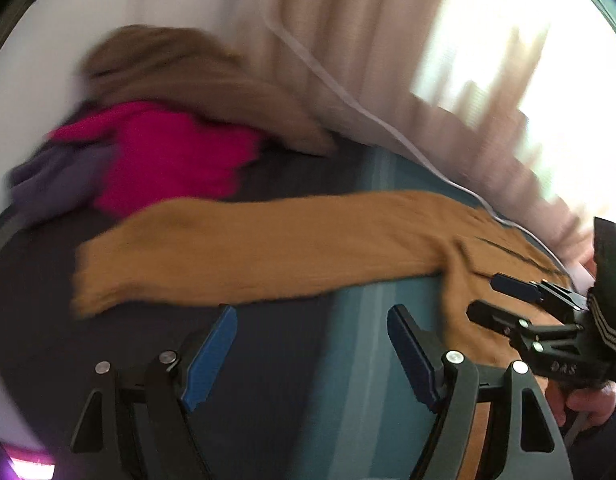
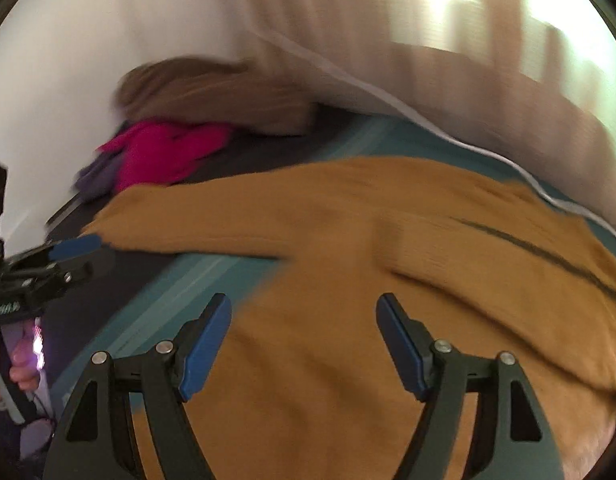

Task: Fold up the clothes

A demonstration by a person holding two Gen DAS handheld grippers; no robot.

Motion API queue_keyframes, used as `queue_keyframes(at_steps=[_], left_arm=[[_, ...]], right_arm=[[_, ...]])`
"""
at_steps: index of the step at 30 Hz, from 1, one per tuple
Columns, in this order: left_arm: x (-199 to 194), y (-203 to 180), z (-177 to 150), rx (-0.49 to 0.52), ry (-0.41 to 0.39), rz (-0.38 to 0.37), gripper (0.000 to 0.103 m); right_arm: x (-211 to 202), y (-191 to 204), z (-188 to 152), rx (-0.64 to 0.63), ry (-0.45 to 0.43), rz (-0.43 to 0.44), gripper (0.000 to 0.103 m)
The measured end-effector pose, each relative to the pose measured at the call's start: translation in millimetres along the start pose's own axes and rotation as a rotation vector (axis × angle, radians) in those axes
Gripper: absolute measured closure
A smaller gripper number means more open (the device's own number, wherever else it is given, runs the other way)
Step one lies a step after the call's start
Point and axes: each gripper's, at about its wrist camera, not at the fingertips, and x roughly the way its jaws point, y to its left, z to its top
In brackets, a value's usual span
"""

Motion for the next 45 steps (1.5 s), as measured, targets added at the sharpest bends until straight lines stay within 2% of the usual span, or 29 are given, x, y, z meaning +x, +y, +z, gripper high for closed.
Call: queue_keyframes(at_steps=[3, 6, 10, 15, 24, 30, 32, 34, 35, 36, 40, 45], left_arm=[[-22, 49, -4, -0.063, -0.033, 0.096, 0.024], [-35, 86, -6, -0.111, -0.048, 0.153, 0.023], [-39, 114, -10, -0.154, -0.056, 0.206, 0.023], [-37, 141, -12, -0.19, -0.053, 0.233, 0.023], [-38, 167, -11, -0.241, -0.059, 0.246, 0.023], [-38, 171, -11, -0.248, -0.056, 0.247, 0.023], [-38, 169, -10, -0.246, -0.058, 0.243, 0.023], [-37, 166, -10, -0.24, -0.058, 0.24, 0.023], [-37, 163, -9, -0.234, -0.058, 0.237, 0.023], [-37, 160, -9, -0.23, -0.058, 0.234, 0.023], [-36, 146, -4, -0.207, -0.065, 0.207, 0.023], [-31, 109, 8, -0.151, -0.07, 0.128, 0.023]], right_arm=[[27, 57, 19, -0.112, 0.014, 0.09, 0.025], [57, 104, 36, -0.201, 0.038, 0.17, 0.025], [83, 163, 49, -0.306, 0.072, 0.245, 0.025], [117, 209, 57, -0.415, 0.126, 0.246, 0.025], [157, 252, 65, -0.515, 0.18, 0.27, 0.025], [174, 260, 68, -0.505, 0.193, 0.254, 0.026], [176, 260, 71, -0.488, 0.189, 0.239, 0.032], [175, 256, 75, -0.455, 0.18, 0.215, 0.056], [175, 251, 78, -0.424, 0.182, 0.21, 0.077], [175, 244, 81, -0.388, 0.187, 0.211, 0.091], [155, 201, 95, -0.207, 0.147, 0.238, 0.093], [86, 136, 114, -0.062, -0.033, 0.158, 0.093]])
